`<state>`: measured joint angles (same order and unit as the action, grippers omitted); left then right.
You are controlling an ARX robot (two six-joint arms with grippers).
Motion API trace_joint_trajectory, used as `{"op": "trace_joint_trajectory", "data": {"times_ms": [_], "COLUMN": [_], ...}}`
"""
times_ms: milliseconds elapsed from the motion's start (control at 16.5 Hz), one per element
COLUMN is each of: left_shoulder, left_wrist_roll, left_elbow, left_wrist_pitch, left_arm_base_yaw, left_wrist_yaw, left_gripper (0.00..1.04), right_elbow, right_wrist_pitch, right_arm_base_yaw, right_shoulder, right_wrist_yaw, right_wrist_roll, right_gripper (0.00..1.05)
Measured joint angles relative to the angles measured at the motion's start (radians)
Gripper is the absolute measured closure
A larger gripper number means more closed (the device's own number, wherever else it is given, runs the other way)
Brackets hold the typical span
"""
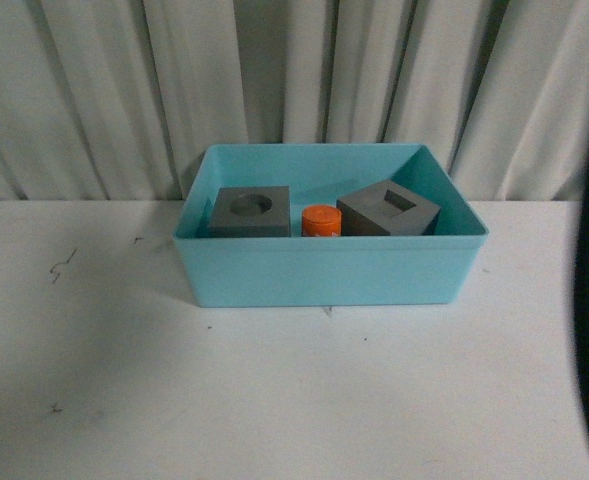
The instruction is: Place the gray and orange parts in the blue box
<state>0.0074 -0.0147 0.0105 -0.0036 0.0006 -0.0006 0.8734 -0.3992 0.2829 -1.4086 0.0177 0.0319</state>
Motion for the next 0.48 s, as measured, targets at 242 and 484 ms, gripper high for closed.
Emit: {"op": "trace_joint_trajectory", "data": {"times_ms": [242, 484], "left_shoulder": [0.0, 0.0], "left_wrist_roll": [0.0, 0.0], "left_elbow": [0.0, 0.0], "left_wrist_pitch": [0.0, 0.0], "left_arm_base_yaw": [0.0, 0.0], "left_wrist_yaw": [0.0, 0.0], "left_gripper": [0.07, 0.07], "right_elbow": [-0.406, -0.558], "right_wrist_pitch": [0.39, 0.892], "right_arm_base_yaw": [-0.102, 0.122], "right_shoulder": [0.521, 1.024], "right_wrist_yaw": [0.117, 0.361], "right_wrist_roll": [0.072, 0.31], "right_gripper": [0.07, 0.07]}}
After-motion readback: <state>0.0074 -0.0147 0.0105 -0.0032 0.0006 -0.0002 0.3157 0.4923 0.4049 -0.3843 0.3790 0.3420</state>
